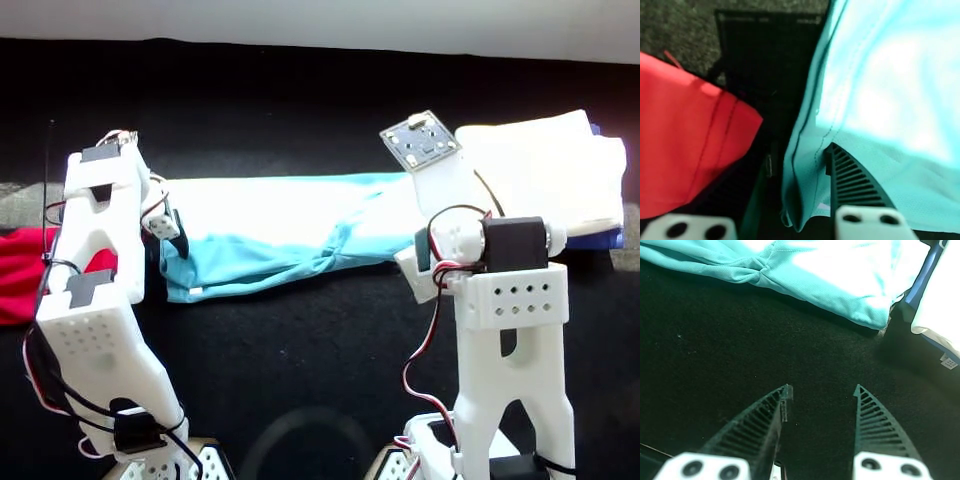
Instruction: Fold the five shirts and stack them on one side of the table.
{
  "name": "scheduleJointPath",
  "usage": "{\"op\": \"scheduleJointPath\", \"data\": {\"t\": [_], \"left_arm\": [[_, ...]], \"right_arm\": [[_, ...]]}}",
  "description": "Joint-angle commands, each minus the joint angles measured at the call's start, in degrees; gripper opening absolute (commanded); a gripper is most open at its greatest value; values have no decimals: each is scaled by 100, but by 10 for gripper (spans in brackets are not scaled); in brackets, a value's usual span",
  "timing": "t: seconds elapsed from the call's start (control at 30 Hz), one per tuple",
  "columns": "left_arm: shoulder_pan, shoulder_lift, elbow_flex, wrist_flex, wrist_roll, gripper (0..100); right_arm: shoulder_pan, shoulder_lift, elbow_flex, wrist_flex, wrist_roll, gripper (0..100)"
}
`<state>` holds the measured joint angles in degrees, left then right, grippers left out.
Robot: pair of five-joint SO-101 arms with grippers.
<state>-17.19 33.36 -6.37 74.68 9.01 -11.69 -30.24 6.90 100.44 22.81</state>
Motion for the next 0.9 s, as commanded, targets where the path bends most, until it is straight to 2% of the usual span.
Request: {"op": "scheduleJointPath", "data": {"t": [0.0, 0.1, 0.2, 0.4, 0.57, 0.67, 0.87], "left_arm": [[453, 48, -66, -79, 281, 171], [699, 57, -75, 53, 308, 152], [716, 57, -66, 62, 308, 17], [646, -13, -136, 273, 290, 9], [145, -31, -716, 923, 273, 9], [-119, -31, -1244, 1424, 0, 9], [-110, -31, -2404, 2444, -88, 9]], "right_arm": [[57, -233, 13, 13, 44, 196], [189, -541, 22, 40, 62, 189], [338, -884, 180, 40, 62, 189], [875, -1578, 1710, -277, 378, 189], [1560, -2554, 3837, -1648, 466, 189], [2088, -3143, 5332, -2615, 466, 189], [2527, -3609, 7301, -4127, 721, 188]]}}
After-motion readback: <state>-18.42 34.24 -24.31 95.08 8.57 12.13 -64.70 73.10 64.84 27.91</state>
